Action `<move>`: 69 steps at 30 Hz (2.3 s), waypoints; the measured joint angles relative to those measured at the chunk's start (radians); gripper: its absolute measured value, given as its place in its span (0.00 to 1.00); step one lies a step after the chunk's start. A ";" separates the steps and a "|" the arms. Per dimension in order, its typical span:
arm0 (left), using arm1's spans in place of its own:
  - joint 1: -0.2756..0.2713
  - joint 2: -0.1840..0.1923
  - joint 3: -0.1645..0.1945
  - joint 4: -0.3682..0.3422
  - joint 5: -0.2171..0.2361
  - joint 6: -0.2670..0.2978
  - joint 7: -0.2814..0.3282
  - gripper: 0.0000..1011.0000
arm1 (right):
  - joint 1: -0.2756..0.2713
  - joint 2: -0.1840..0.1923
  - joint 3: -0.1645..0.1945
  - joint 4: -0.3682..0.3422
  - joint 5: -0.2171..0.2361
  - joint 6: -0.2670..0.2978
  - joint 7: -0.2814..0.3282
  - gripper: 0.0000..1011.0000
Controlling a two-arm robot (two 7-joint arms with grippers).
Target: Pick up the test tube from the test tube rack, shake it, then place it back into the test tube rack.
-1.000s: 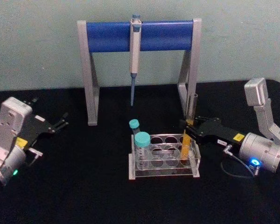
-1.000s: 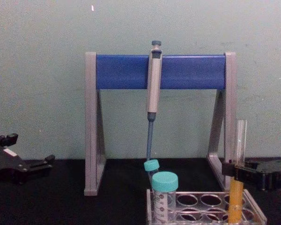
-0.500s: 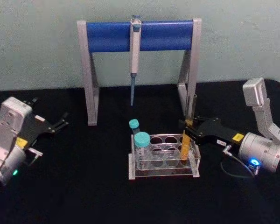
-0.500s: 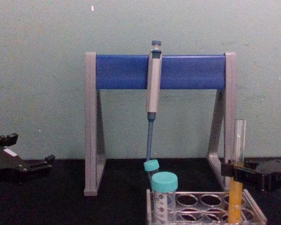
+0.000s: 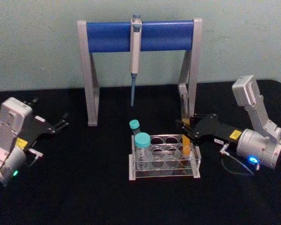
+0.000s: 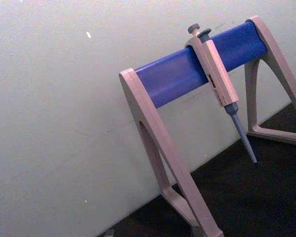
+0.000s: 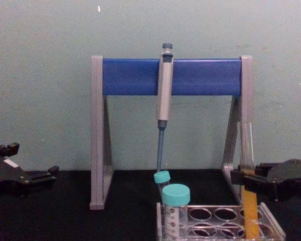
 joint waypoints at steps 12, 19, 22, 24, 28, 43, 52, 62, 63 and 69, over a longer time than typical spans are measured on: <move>0.000 0.000 0.000 0.000 0.000 0.000 0.000 0.99 | -0.020 0.001 0.035 -0.060 -0.015 -0.021 -0.022 0.23; 0.000 0.000 0.000 0.000 0.000 0.000 0.000 0.99 | -0.024 -0.001 0.060 -0.094 -0.013 -0.051 -0.019 0.23; 0.000 0.000 0.000 0.000 0.000 0.000 0.000 0.99 | -0.014 -0.006 0.063 -0.095 -0.011 -0.066 -0.007 0.23; 0.000 0.000 0.000 0.000 0.000 0.000 0.000 0.99 | -0.002 -0.013 0.062 -0.086 -0.009 -0.077 0.006 0.23; 0.000 0.000 0.000 0.000 0.000 0.000 0.000 0.99 | 0.027 -0.035 0.056 -0.054 0.004 -0.099 0.035 0.23; 0.000 0.000 0.000 0.000 0.000 0.000 0.000 0.99 | 0.109 -0.097 0.027 0.057 0.037 -0.154 0.095 0.23; 0.000 0.000 0.000 0.000 0.000 0.000 0.000 0.99 | 0.092 -0.074 0.036 0.031 0.031 -0.143 0.061 0.23; 0.000 0.000 0.000 0.000 0.000 0.000 0.000 0.99 | -0.005 -0.014 0.077 -0.090 0.036 -0.081 -0.003 0.23; 0.000 0.000 0.000 0.000 0.000 0.000 0.000 0.99 | -0.012 -0.011 0.079 -0.098 0.039 -0.076 -0.004 0.23; 0.000 0.000 0.000 0.000 0.000 0.000 0.000 0.99 | -0.038 -0.001 0.077 -0.135 0.064 -0.050 0.008 0.23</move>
